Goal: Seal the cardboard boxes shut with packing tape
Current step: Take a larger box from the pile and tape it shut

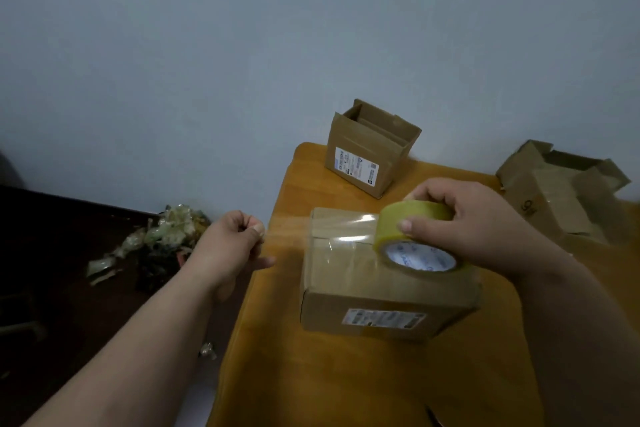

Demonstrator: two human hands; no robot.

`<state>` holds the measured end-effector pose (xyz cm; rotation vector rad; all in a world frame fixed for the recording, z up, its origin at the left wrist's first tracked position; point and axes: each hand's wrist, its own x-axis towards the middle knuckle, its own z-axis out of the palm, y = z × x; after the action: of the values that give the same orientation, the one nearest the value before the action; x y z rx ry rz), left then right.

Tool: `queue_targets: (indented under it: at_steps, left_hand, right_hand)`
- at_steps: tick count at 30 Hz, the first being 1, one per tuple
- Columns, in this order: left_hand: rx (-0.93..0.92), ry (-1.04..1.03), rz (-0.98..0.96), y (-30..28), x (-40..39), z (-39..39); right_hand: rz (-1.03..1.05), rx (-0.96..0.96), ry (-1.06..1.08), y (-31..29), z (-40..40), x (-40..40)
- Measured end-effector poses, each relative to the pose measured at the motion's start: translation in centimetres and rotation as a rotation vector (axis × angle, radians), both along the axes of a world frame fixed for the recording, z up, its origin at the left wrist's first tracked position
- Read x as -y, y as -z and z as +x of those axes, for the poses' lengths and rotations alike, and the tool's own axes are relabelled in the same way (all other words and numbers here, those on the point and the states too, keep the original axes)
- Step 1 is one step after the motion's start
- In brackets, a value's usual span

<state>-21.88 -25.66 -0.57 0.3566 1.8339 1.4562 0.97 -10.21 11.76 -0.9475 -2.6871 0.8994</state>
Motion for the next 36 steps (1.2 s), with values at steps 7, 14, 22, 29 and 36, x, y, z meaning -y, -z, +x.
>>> queue_targets:
  at_steps: [7,14,22,29,36]
  left_hand:
    - [0.246,0.053,0.015,3.4,-1.6,-1.4]
    - [0.472,0.079,0.068,5.1,-2.8,-1.4]
    - [0.566,0.081,0.069,6.7,-3.1,-1.1]
    - [0.544,0.062,0.044,7.7,-3.5,0.5]
    - [0.241,0.077,-0.042,8.1,-3.9,2.1]
  right_hand:
    - [0.02,0.117,0.022,0.8,-1.8,-1.3]
    - [-0.005,0.09,0.006,0.2,-2.9,-1.3]
    - [-0.006,0.132,-0.002,-0.1,-4.6,-1.2]
    - [-0.022,0.155,0.0,-0.6,-5.5,-1.3]
    - [-0.029,0.166,-0.01,-0.7,-5.8,-1.6]
